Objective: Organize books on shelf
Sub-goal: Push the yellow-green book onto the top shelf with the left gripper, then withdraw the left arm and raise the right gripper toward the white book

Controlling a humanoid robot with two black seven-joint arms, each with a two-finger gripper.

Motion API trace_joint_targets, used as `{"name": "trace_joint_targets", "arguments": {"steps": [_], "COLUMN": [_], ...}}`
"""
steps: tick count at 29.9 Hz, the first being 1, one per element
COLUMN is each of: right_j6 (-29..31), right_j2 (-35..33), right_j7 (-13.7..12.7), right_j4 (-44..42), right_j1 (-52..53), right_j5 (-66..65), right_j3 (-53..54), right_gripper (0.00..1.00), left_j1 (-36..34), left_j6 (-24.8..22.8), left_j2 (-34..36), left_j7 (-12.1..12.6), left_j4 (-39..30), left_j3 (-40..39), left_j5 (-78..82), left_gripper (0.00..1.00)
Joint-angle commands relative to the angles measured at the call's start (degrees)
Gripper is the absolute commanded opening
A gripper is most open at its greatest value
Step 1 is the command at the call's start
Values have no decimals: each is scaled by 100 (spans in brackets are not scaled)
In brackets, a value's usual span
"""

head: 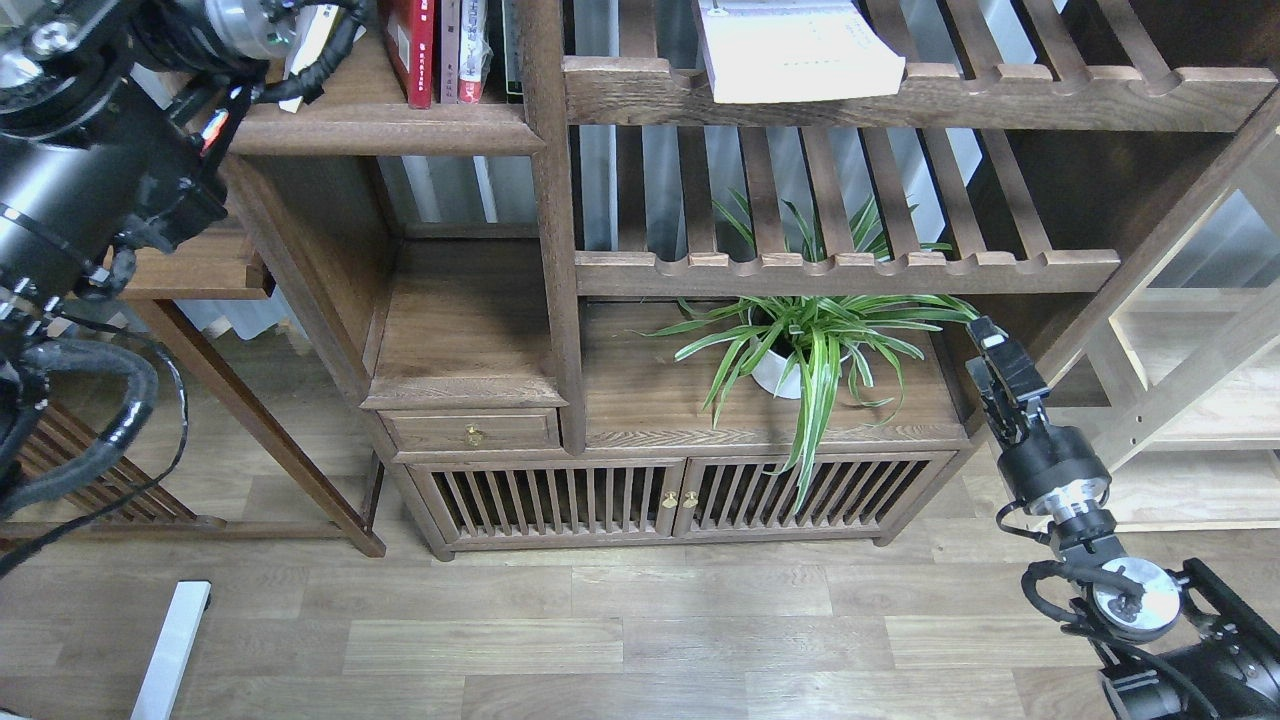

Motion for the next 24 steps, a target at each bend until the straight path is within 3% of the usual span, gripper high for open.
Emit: {"name": "trace_joint_targets", "arguments": {"steps": [1,6,11,21,24], "right_j6": [0,0,0,0,0], "right_j2": [36,71,106,290,299], "right_j7": [-7,-7,2,-7,-7], "right_j4": [-11,-142,-309,-406,-406], "right_j1": [5,31,57,365,400], "right_j5": [-9,-17,-26,-61,-70], "right_j3": [-53,-62,-79,-193,-211], "right_gripper": [80,81,83,84,86], "left_j1": [85,94,182,296,322], "left_j6": [146,341,131,-1776,-2101], "left_j2": [14,40,373,989,1033], "left_j7": [-163,-120,-75,-92,-128], "left_j4": [-233,-392,-514,-507,-506], "left_j3": [-103,-103,-67,-76,-103], "left_j5": [-1,-1,-28,-915,-1116], "left_gripper": [79,84,93,97,98]}}
